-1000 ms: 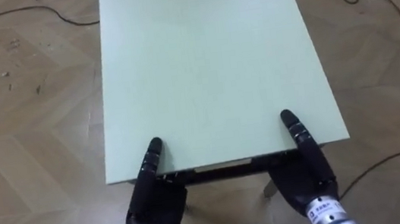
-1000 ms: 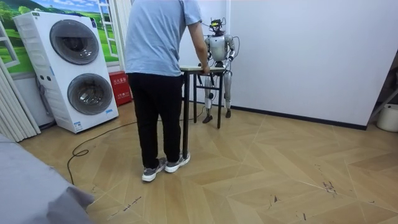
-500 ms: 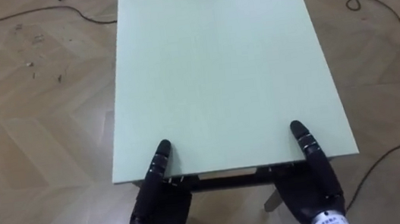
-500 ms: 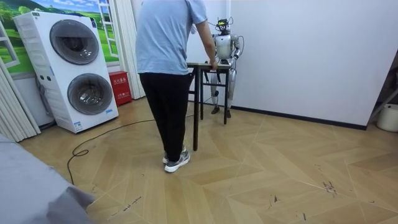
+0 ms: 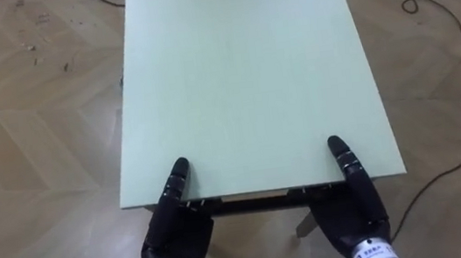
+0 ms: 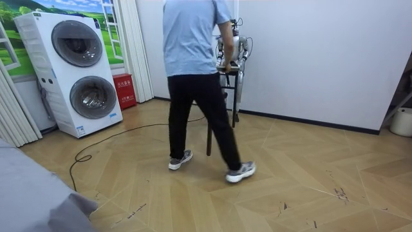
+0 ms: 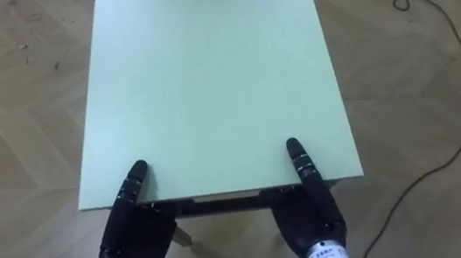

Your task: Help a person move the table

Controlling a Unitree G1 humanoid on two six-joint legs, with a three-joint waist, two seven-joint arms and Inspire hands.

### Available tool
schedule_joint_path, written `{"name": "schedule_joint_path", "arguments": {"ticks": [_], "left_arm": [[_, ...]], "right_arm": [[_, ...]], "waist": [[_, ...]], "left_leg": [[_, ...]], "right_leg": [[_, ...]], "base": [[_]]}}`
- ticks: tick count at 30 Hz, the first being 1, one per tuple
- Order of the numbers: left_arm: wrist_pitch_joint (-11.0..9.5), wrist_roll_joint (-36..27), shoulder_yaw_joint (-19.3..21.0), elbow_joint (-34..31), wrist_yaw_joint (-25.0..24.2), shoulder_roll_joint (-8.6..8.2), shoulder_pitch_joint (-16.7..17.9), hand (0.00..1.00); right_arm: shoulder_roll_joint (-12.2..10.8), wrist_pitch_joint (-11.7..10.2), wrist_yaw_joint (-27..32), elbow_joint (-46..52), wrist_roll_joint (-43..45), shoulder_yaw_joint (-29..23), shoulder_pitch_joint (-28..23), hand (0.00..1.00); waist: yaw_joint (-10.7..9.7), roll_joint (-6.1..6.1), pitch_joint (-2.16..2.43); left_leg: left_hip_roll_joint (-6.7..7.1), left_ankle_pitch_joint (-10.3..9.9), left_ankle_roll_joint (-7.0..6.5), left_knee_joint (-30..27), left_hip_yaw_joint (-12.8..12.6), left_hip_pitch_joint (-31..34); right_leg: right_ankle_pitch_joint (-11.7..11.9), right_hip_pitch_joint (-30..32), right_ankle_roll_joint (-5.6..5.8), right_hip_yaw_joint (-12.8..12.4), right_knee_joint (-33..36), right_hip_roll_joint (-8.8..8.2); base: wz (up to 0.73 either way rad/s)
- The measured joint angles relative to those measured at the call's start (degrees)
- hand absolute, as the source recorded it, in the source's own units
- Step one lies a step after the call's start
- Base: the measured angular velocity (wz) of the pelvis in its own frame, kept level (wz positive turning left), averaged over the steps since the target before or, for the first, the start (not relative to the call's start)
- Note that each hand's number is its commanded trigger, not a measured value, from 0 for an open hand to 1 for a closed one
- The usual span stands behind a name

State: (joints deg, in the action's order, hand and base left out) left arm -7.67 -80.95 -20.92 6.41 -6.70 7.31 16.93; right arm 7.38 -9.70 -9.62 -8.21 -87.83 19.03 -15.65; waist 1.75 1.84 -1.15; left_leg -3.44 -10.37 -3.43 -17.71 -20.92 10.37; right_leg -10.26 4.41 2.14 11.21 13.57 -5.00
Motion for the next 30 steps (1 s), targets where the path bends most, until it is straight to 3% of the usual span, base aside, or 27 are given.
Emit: {"name": "schedule_joint_path", "arguments": {"ticks": [8,17,20,25,30], "left_arm": [[0.2,-0.7,0.3,-1.0,0.0,-0.13,2.2,1.0],[0.1,-1.5,0.3,-2.0,-0.1,-0.16,3.8,1.0],[0.0,-1.8,0.3,-2.0,-0.1,-0.02,4.1,1.0],[0.4,-2.5,0.0,-1.9,0.2,0.04,4.2,1.0],[0.6,-3.1,0.0,-1.9,1.0,-0.06,4.2,1.0]], "right_arm": [[1.6,1.0,0.4,0.0,0.8,0.0,1.2,1.0],[1.3,2.1,0.4,-0.2,2.4,0.1,1.4,1.0],[1.6,2.1,0.4,-0.2,2.5,0.0,1.2,1.0],[2.1,2.3,0.9,0.0,3.0,-0.5,1.1,1.0],[1.9,2.3,2.7,0.9,4.4,-0.5,1.2,1.0]], "waist": [[0.2,-0.35,-0.15],[0.7,-1.3,-0.19],[0.3,-2.04,-0.36],[-1.7,-2.78,-0.24],[-1.9,-3.13,-0.33]], "left_leg": [[0.46,0.3,0.04,0.0,2.8,0.0],[1.54,0.7,0.24,-0.8,8.1,1.1],[2.4,0.7,0.24,-1.2,10.2,1.3],[3.65,1.4,-0.38,-2.0,13.2,2.5],[5.46,2.1,-1.38,-2.0,15.5,2.9]], "right_leg": [[0.0,-2.1,0.0,2.1,-1.1,0.06],[-0.1,-4.9,0.11,3.6,-2.8,0.59],[-0.1,-6.0,0.16,5.0,-2.8,0.72],[-0.3,-8.0,0.35,9.5,-2.7,0.4],[-1.8,-8.0,1.27,9.5,0.0,-1.03]], "base": [[0.21],[0.35],[0.42],[0.55],[0.4]]}}
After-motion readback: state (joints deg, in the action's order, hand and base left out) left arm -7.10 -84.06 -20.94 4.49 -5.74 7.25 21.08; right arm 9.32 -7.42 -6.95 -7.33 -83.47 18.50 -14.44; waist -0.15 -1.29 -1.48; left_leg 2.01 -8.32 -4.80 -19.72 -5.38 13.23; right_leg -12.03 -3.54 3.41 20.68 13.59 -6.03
